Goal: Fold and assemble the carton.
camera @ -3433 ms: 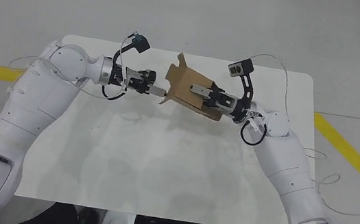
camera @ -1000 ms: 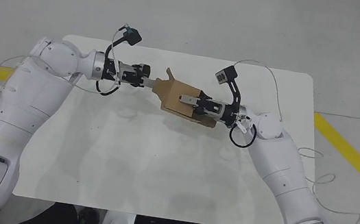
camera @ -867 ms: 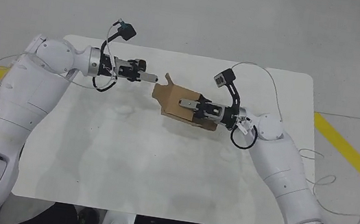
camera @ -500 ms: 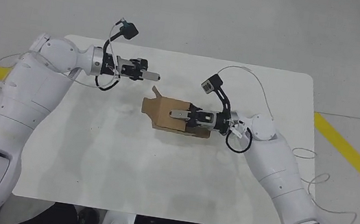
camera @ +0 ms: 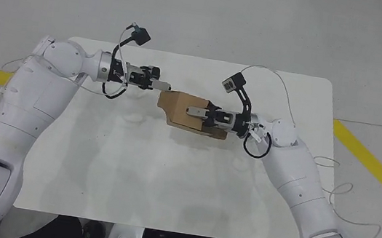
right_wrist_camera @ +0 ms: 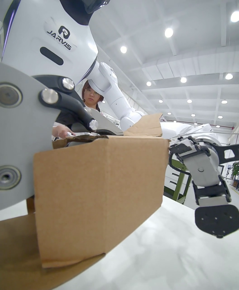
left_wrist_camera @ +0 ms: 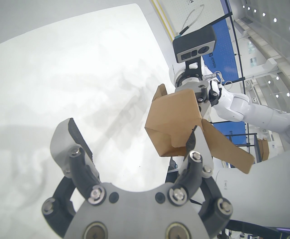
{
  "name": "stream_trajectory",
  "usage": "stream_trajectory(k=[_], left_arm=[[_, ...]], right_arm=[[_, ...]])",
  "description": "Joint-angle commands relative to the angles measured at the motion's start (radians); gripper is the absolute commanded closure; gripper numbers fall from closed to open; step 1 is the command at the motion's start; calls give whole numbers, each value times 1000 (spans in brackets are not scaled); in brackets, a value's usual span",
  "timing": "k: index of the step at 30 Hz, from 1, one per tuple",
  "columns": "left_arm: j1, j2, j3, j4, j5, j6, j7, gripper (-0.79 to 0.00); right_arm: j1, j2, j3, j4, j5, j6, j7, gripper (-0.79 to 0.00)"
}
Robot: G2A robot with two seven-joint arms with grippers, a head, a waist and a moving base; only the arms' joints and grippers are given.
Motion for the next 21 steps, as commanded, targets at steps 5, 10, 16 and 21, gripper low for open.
stream_trajectory(k=[5,10,16,21], left_arm=[[12,2,-1,-23,-5,4,-11,-785],[23,3,1,-48,-10,5,-18,-785],[33,5,-2,-68,-7,11,-22,-785],[37,6,-4,-80,-4,13,-22,-785]], right_arm=[[0,-1,4,-6,-4,-7,-8,0],[2,-4,-1,-10,-5,-13,-13,0],[7,-9,-7,-12,-3,-19,-12,0],[8,-13,-14,-14,2,-20,-8,0]])
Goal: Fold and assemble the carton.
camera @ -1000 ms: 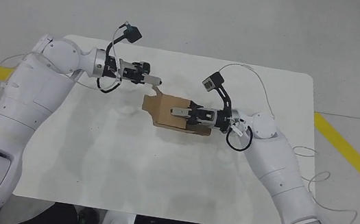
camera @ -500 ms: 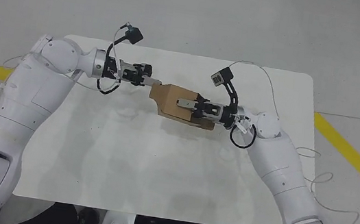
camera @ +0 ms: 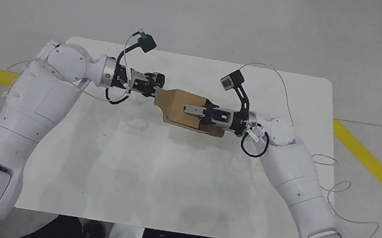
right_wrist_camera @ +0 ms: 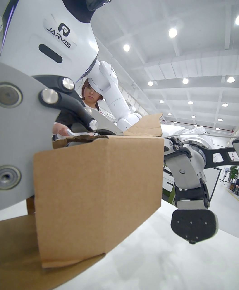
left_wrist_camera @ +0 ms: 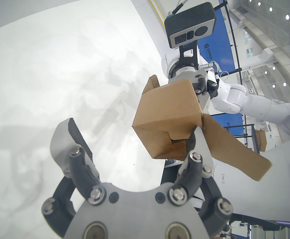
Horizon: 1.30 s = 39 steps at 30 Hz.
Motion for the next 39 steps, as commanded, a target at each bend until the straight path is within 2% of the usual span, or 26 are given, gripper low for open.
stream_trajectory(k=[1,21,26,31,39], left_arm=[[1,0,-1,-4,1,0,1,-785],[3,3,-11,-2,0,5,0,-785],[-1,6,-21,23,0,8,4,-785],[-7,9,-34,36,-13,12,4,-785],[3,14,-44,-25,-28,0,-6,-785]], right_arm=[[0,-2,-3,-1,1,-1,1,0],[5,-8,4,31,-6,-13,-11,0],[0,7,34,53,-88,-9,-63,0],[-13,23,51,45,-198,38,-116,0],[-34,31,53,-1,-263,84,-164,0]])
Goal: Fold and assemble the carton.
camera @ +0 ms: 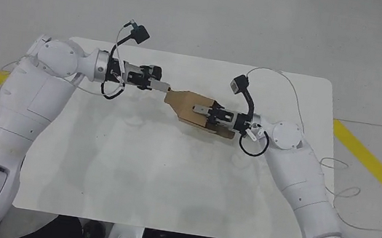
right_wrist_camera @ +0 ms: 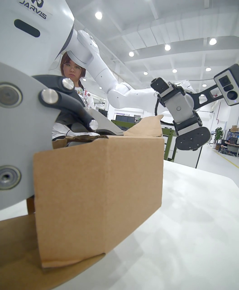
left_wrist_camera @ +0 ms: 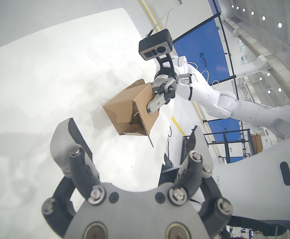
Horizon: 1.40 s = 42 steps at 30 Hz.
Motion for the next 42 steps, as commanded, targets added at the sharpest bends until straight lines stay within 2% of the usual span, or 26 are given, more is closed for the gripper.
stream_trajectory(k=[1,10,15,42], left_arm=[[5,2,1,-15,19,-5,6,-785],[8,6,17,-6,181,22,57,-785],[6,6,24,13,212,20,68,-785],[2,-8,57,36,138,9,39,-785]], right_arm=[[-1,0,0,-10,-1,3,-4,0],[-12,7,13,-52,7,4,7,0],[-19,11,22,-76,12,7,8,0],[-2,-9,-21,-103,150,-43,54,0]])
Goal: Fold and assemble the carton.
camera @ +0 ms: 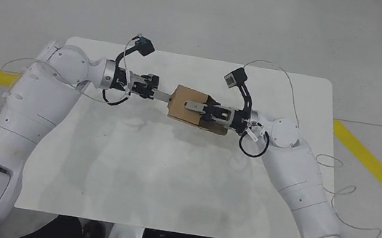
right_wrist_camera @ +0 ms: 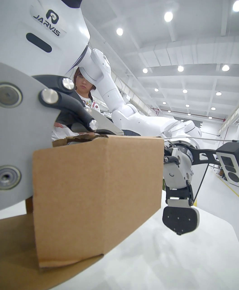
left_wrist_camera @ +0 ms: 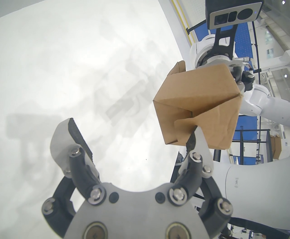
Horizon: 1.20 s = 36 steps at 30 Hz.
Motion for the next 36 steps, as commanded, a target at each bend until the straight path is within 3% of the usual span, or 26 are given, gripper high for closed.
stream_trajectory(k=[1,25,36], left_arm=[[0,-1,1,0,-7,-1,-4,-785],[13,-7,7,-21,-102,4,-40,-785],[16,-18,12,40,-188,3,-46,-785]], right_arm=[[3,-3,-5,3,16,-8,7,0],[31,-26,-33,50,94,-64,50,0],[26,-28,-26,54,116,-74,67,0]])
